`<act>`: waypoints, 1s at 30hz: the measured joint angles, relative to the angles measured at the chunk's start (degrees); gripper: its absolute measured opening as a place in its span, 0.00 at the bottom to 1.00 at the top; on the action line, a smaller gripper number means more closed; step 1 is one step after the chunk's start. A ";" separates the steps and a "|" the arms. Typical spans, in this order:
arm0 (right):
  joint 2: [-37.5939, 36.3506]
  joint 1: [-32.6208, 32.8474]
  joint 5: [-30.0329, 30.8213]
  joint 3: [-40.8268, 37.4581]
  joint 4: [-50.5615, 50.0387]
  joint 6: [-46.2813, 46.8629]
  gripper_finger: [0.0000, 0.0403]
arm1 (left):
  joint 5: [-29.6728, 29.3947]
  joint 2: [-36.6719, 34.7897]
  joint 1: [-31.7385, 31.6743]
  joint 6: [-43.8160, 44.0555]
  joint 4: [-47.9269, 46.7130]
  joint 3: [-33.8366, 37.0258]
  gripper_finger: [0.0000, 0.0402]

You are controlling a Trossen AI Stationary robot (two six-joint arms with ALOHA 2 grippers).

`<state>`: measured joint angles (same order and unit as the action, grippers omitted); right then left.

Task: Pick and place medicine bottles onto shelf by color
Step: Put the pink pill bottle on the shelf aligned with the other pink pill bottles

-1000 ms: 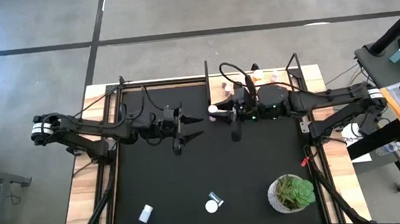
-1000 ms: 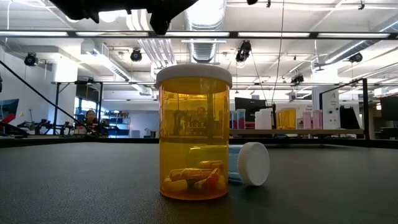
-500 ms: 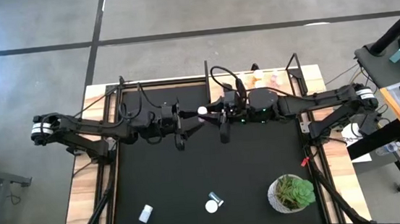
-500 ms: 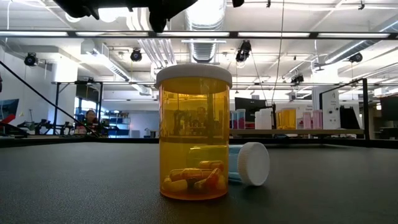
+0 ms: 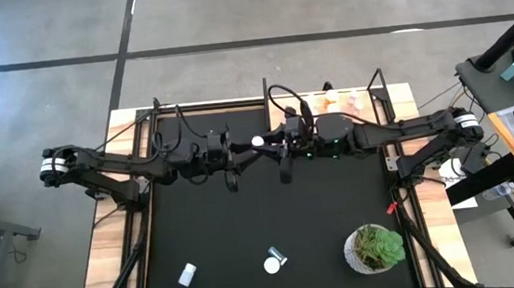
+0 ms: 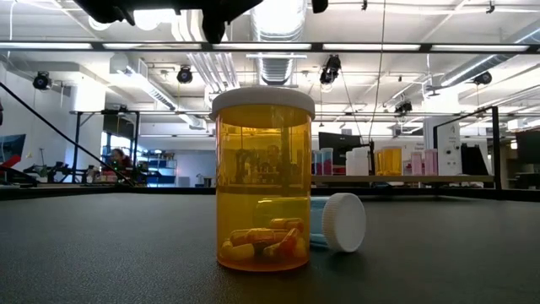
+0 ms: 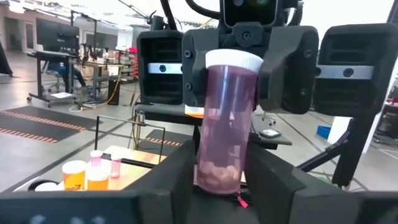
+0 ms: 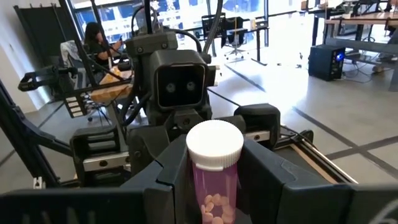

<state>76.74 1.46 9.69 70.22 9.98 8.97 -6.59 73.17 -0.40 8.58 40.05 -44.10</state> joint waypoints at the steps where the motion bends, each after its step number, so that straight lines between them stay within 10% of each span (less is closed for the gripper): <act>1: -0.09 -0.02 -0.02 0.00 0.00 0.01 0.27 | 0.09 0.00 0.00 -0.01 0.02 0.00 0.27; 13: -0.10 -0.01 -0.09 0.00 -0.36 0.82 0.27 | 0.33 0.00 0.00 -0.09 -0.02 -0.02 0.21; 21: -0.21 -0.01 -1.12 0.06 -5.06 1.52 0.45 | 0.38 0.00 0.00 0.01 0.01 -0.09 0.21; 30: 0.55 -0.01 -1.07 17.94 -46.87 0.19 0.62 | 5.80 -0.02 0.00 6.82 -4.57 -0.02 0.21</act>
<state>77.29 1.45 8.62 88.16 -36.89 9.16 -0.79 73.14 -0.40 15.40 35.49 -44.12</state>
